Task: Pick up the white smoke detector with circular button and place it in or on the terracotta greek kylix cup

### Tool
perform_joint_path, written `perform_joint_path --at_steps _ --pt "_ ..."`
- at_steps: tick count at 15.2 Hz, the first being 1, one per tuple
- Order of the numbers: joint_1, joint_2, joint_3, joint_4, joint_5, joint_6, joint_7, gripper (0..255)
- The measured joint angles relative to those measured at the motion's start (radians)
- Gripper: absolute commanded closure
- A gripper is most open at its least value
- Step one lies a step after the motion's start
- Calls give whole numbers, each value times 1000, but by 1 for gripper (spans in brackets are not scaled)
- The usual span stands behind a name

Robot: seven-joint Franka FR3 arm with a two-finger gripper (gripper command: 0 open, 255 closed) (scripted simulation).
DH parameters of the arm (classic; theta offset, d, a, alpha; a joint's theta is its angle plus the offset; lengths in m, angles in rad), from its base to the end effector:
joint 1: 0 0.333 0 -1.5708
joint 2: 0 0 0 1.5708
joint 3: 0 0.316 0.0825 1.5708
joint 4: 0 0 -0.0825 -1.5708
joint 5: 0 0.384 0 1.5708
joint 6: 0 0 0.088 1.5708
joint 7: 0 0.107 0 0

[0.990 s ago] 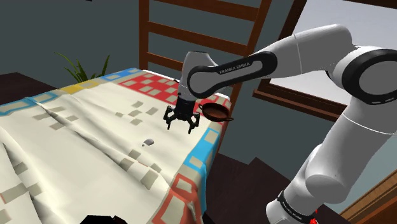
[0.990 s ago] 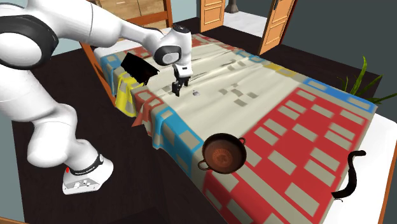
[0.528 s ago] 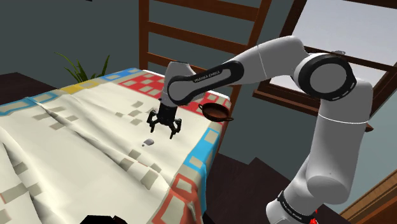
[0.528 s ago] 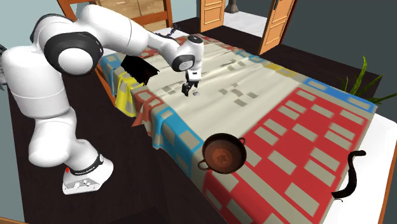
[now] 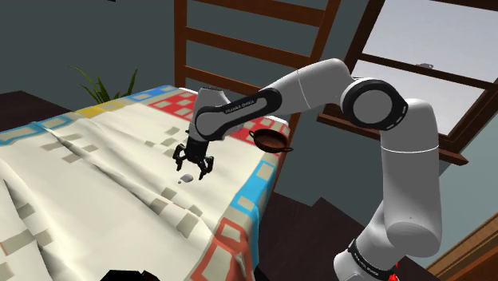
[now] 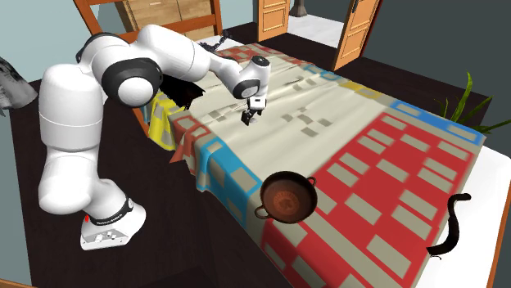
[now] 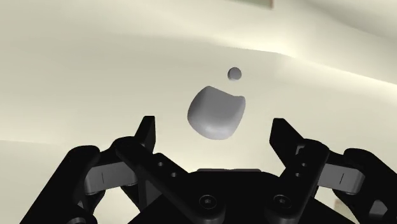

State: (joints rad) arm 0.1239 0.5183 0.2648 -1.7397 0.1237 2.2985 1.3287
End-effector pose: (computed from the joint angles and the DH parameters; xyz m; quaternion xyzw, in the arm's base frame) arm 0.6259 0.2404 0.2944 -0.8578 0.5010 0.0668 0.0933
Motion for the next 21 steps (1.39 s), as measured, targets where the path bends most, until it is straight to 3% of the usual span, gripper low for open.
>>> perform_joint_path --at_steps 10,11,21 --pt "11 41 -3 -2 -6 44 4 0" --pt "11 41 -3 -2 -6 44 4 255" --pt "11 40 -3 -2 -5 46 4 255"
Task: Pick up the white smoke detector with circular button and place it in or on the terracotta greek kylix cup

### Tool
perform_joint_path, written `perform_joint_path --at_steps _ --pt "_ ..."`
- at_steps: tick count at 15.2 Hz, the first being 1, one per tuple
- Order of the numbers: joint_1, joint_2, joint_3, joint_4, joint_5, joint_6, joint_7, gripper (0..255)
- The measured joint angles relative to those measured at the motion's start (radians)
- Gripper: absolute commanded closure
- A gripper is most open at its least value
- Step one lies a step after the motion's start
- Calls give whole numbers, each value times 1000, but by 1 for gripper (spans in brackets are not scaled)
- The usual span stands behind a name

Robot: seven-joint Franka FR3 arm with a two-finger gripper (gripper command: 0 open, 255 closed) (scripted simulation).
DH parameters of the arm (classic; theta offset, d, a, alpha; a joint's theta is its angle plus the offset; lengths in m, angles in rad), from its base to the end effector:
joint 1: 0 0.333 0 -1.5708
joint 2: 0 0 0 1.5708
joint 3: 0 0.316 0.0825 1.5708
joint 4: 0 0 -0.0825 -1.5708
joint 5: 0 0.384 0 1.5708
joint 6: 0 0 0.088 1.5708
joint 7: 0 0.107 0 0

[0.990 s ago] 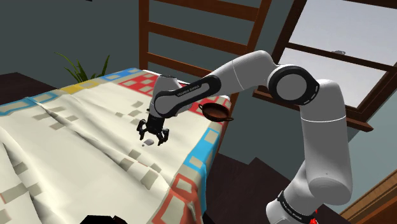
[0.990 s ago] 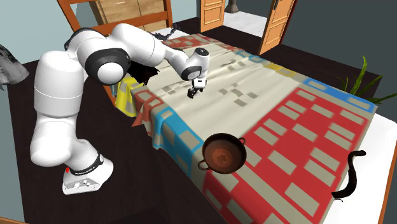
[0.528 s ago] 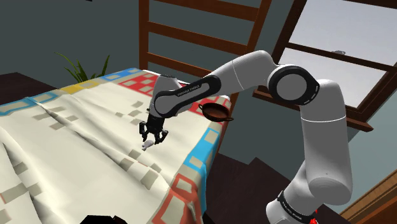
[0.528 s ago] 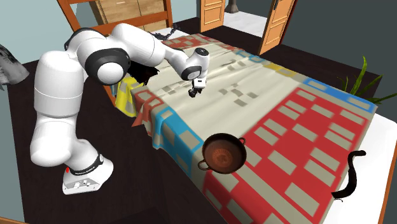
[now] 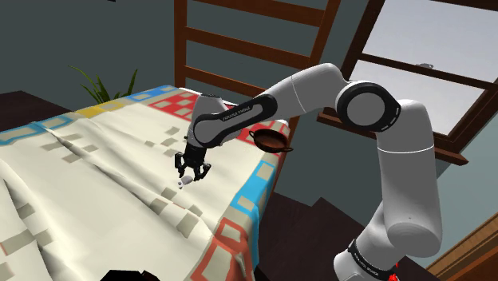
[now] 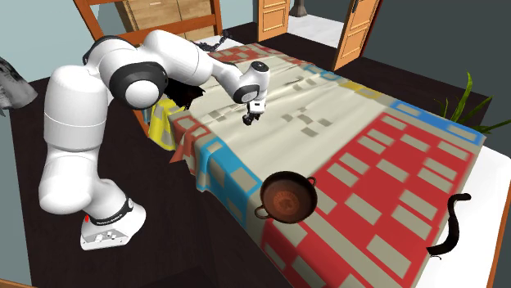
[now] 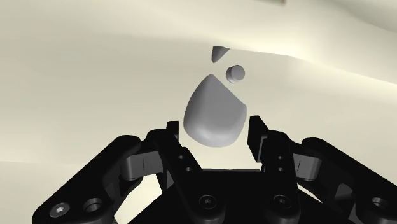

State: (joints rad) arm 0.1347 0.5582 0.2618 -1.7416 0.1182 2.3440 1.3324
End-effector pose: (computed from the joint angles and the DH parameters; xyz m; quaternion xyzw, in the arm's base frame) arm 0.6262 0.2454 0.2714 -0.8574 0.5016 0.0659 0.0944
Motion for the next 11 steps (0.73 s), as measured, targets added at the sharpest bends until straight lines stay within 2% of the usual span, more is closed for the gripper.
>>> perform_joint_path --at_steps 11 --pt "-7 -74 7 26 7 -100 13 255"
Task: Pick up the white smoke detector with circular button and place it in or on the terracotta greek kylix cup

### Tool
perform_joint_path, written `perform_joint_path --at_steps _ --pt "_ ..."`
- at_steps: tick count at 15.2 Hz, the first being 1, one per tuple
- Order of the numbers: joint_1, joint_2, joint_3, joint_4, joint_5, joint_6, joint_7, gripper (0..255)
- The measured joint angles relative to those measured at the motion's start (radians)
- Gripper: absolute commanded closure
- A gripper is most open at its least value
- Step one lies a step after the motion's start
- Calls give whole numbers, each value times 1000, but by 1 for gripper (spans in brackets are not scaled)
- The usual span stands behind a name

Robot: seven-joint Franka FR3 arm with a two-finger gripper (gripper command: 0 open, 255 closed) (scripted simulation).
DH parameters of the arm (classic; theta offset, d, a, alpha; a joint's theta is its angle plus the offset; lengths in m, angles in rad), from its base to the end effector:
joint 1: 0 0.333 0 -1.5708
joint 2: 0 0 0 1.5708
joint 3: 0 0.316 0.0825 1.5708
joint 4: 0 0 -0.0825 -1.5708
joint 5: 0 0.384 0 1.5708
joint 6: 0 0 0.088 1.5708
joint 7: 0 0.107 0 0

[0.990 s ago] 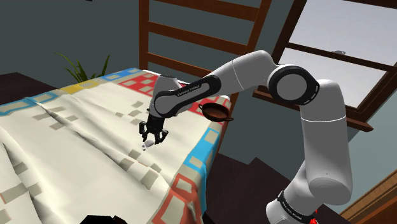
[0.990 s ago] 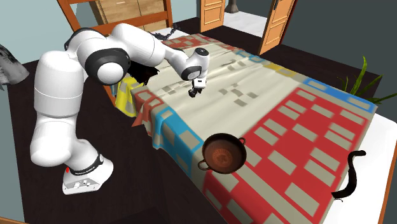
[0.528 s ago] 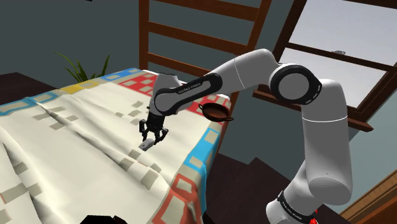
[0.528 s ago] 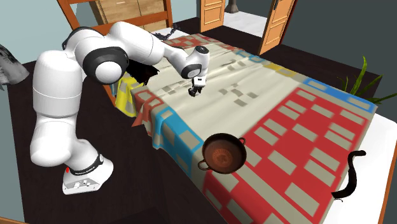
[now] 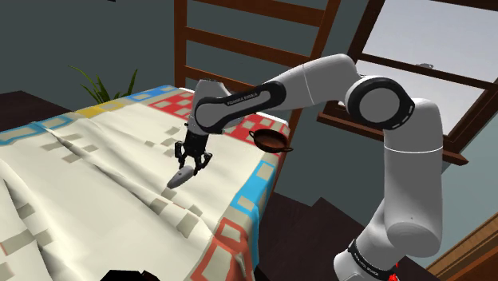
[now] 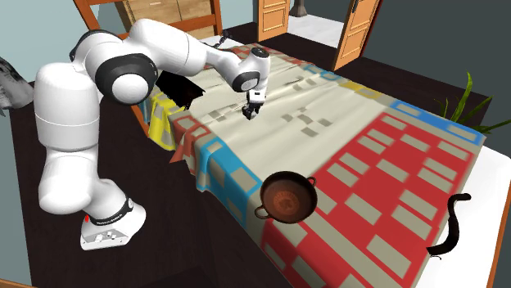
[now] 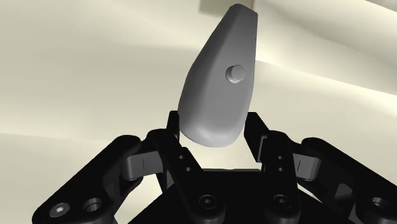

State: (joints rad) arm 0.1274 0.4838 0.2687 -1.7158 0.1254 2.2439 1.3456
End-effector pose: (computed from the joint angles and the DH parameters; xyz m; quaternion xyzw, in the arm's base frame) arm 0.6257 0.2454 0.3229 -0.8575 0.5015 0.0666 0.0937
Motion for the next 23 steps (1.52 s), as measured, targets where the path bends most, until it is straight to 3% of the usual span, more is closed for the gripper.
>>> perform_joint_path --at_steps 23 --pt "-16 -116 7 132 11 -245 26 255"
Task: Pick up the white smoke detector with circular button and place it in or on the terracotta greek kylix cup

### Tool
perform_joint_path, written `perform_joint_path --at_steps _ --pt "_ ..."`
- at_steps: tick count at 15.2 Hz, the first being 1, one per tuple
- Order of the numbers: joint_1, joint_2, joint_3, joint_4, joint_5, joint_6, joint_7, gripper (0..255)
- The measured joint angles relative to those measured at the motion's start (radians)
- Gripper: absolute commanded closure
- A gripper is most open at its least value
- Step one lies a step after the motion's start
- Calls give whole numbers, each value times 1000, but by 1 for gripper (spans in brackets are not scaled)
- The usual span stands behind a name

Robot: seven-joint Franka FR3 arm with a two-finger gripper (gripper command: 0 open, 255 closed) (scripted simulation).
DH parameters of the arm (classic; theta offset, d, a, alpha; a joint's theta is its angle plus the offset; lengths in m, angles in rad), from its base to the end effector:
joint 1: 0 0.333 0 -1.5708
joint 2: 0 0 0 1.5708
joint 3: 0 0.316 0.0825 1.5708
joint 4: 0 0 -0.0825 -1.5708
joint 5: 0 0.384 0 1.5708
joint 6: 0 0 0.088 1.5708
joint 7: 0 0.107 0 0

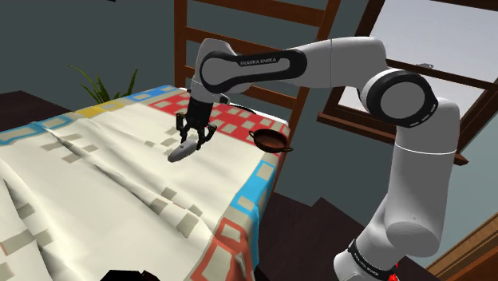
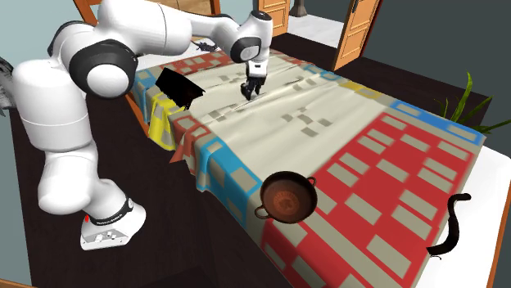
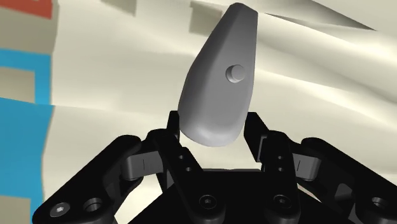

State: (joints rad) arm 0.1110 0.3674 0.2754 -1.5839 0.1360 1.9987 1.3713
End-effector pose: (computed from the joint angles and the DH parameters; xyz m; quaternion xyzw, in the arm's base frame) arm 0.6253 0.2394 0.4389 -0.8575 0.5015 0.0666 0.0937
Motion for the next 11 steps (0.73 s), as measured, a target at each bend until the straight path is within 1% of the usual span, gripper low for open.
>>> perform_joint_path --at_steps 8,11 --pt "-123 -108 -44 -132 50 -8 -175 255" --pt "-165 -137 -65 -157 62 -25 -239 255"
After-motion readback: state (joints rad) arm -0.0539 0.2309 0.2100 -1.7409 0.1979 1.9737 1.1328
